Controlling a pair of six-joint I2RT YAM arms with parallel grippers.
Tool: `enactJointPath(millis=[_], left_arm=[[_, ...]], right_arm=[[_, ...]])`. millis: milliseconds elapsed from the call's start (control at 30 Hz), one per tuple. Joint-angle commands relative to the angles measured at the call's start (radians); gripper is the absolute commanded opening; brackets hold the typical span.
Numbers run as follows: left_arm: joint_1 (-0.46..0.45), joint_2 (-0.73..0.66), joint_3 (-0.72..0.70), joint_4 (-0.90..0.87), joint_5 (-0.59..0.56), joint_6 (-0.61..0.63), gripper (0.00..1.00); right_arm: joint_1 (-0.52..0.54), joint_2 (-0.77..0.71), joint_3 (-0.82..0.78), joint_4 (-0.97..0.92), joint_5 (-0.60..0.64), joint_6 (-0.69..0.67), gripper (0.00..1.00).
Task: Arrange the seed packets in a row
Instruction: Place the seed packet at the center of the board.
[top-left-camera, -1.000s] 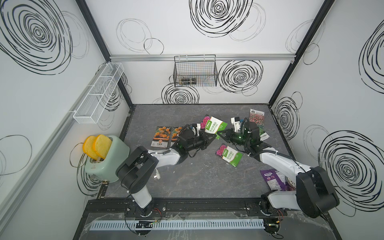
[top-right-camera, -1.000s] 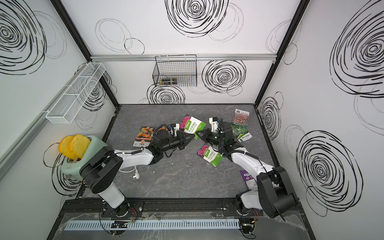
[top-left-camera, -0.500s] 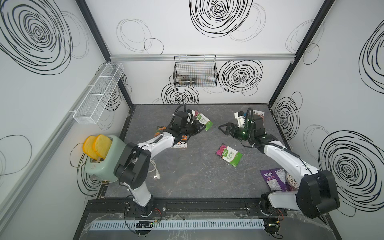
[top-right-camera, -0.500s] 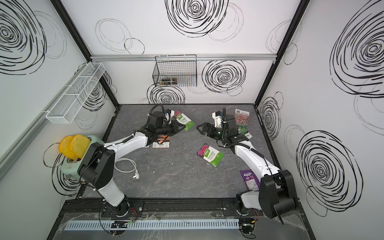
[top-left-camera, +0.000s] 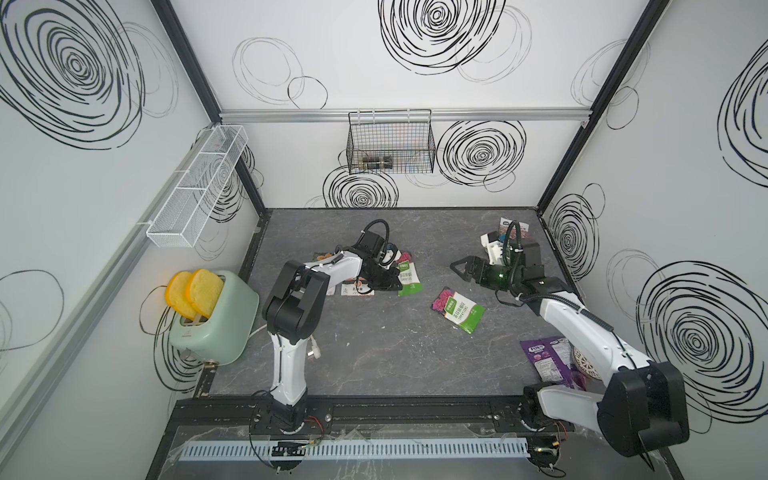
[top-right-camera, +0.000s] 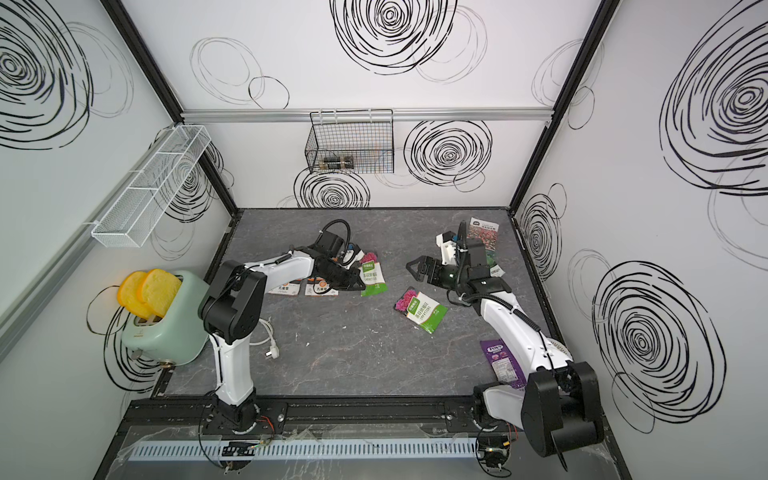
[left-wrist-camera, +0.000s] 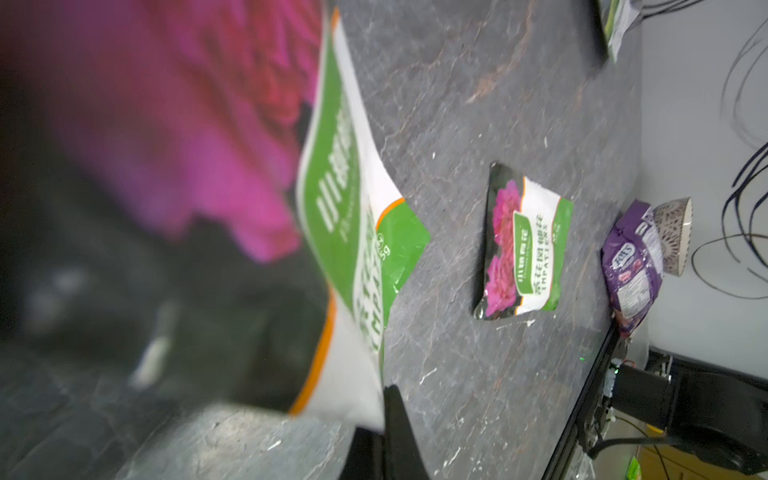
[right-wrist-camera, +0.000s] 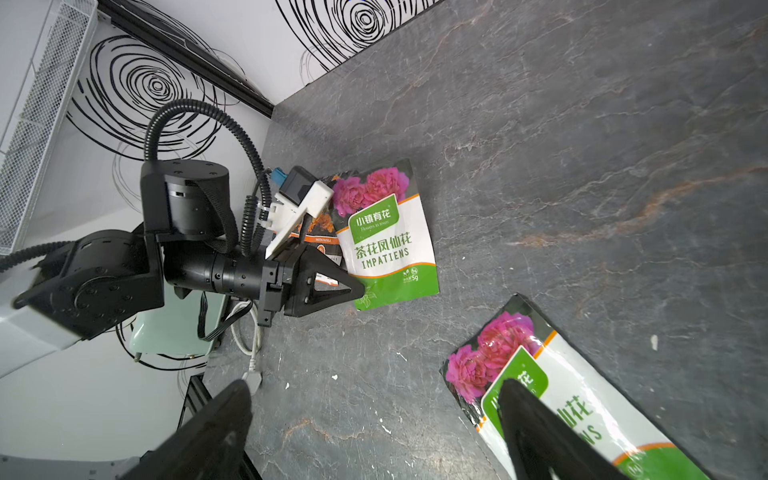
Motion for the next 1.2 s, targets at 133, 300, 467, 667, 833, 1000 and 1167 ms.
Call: enactJointPath(millis=[133, 300, 467, 667, 833, 1000, 1167], left_arm=[[0.010, 0.021, 0.032, -0.137, -0.068, 0.111, 0.00], [0.009, 0.048, 0.048, -0.151, -0.121, 0.136, 0.00], [0.014, 0.074, 0.072, -0.149, -0.179, 0.146, 0.00], [0.030, 0.077, 0.110, -0.142, -0.204, 0.128, 0.11], [0.030, 0.041, 0.167, -0.135, -0.212, 0.102, 0.33], [0.048, 0.024, 0.259, -0.215, -0.241, 0.101, 0.39], [0.091, -0.114, 0.212, -0.214, -0.253, 0.069, 0.42]], right_arm=[[-0.003, -0.018, -0.029, -0.006, -0.020, -0.020, 0.93], [-0.003, -0.022, -0.049, -0.005, -0.025, -0.021, 0.93], [-0.003, -0.036, -0.070, -0.002, -0.028, -0.021, 0.93], [-0.003, -0.052, -0.088, -0.001, -0.030, -0.022, 0.95], [-0.002, -0.047, -0.092, 0.003, -0.026, -0.033, 0.97], [0.007, -0.004, -0.068, 0.005, -0.019, -0.050, 0.97], [0.105, 0.138, 0.037, -0.026, 0.062, -0.092, 0.96]])
